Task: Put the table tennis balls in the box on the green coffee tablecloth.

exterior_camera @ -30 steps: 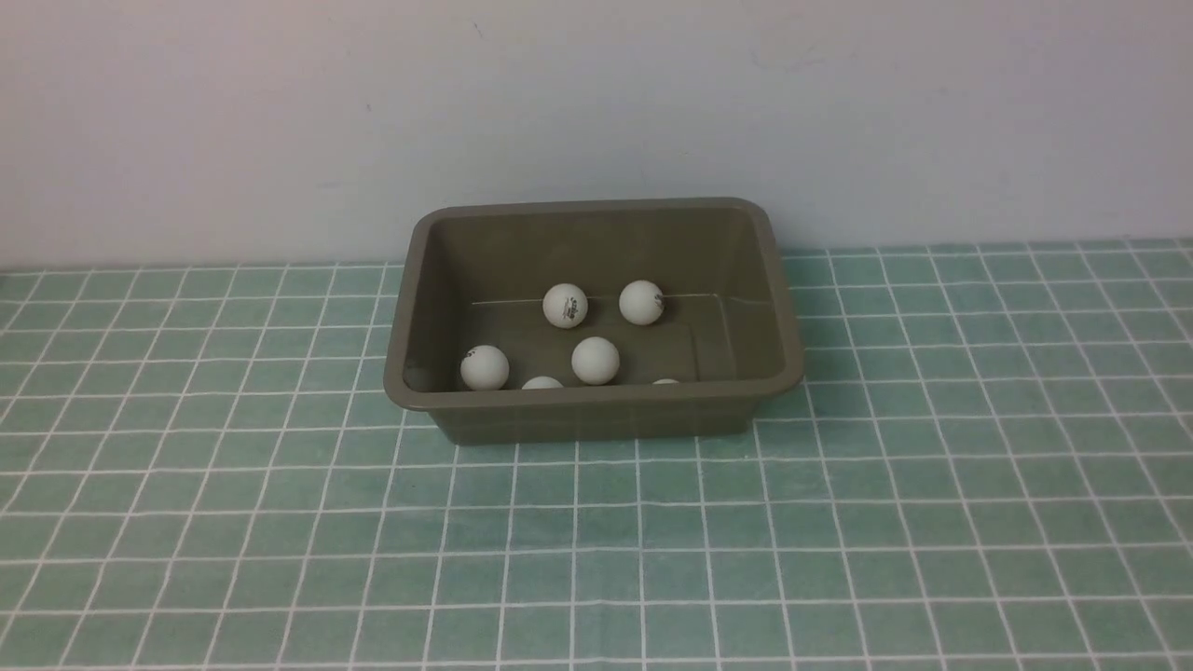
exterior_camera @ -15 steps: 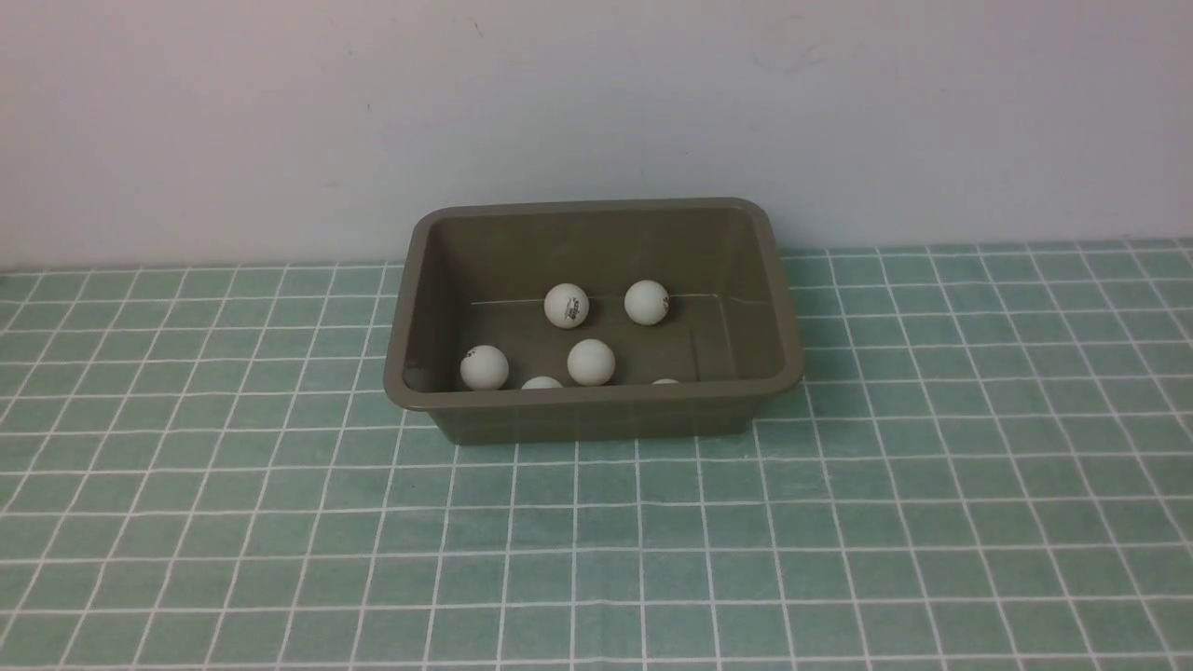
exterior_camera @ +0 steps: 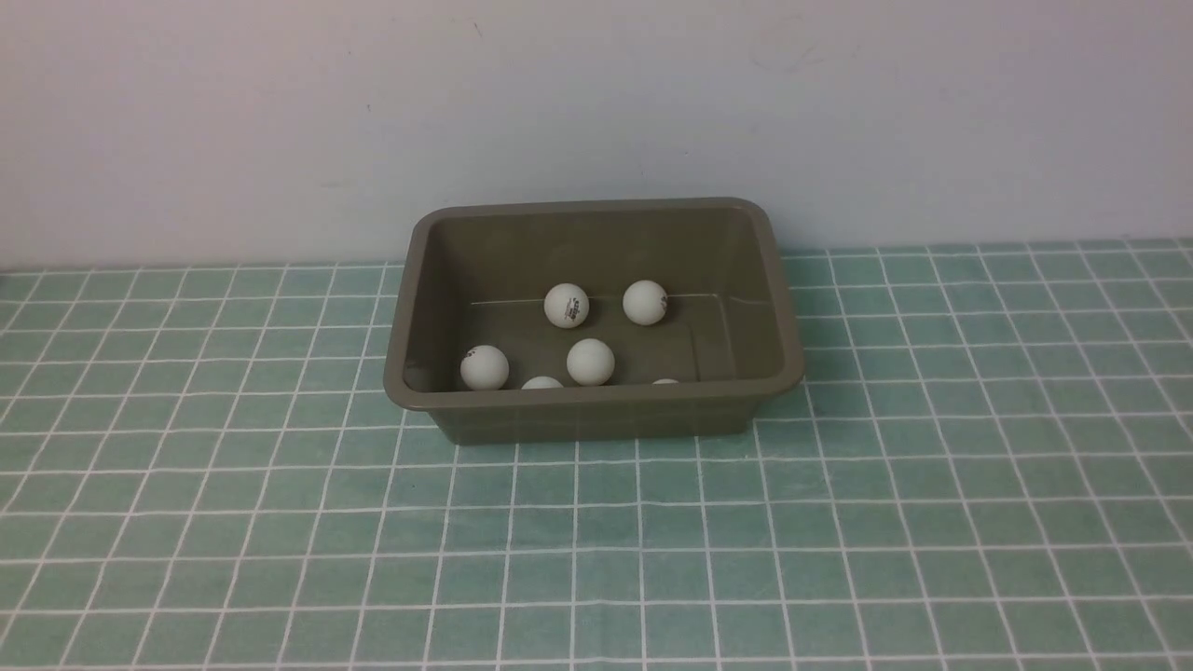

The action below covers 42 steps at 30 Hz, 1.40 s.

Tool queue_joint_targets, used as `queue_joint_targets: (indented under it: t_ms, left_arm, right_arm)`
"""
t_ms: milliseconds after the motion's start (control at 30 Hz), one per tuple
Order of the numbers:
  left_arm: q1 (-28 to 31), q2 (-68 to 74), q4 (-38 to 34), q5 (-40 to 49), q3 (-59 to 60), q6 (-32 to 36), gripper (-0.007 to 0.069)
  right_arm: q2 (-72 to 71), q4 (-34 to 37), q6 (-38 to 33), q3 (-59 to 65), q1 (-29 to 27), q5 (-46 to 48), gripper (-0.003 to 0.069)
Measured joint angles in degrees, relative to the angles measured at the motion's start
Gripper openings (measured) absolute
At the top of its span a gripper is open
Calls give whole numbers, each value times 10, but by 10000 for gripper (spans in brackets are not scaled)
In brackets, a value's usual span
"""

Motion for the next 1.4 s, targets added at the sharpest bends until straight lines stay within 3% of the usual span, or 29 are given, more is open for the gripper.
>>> queue_joint_targets:
  t_ms: [333,400,533,767,1033,1400]
  left_arm:
    - [0,0,0,0,0,0,-4]
    - [0,0,0,0,0,0,-4]
    - [0,0,0,0,0,0,-4]
    - [0,0,0,0,0,0,-4]
    - [0,0,0,0,0,0,-4]
    - [0,0,0,0,0,0,-4]
  right_arm:
    - [0,7,4,0,-23,-3,-18]
    - [0,12,3,1,-68,-51,-18]
    - [-4,10,-7,43,-161,-241,-18]
    - [-41,9,-18,177,-221,-386,-18]
    - [-195,-32,-19,420,-226,-540,-18]
    - [-229,-38,-6,526,-226,-588,-18]
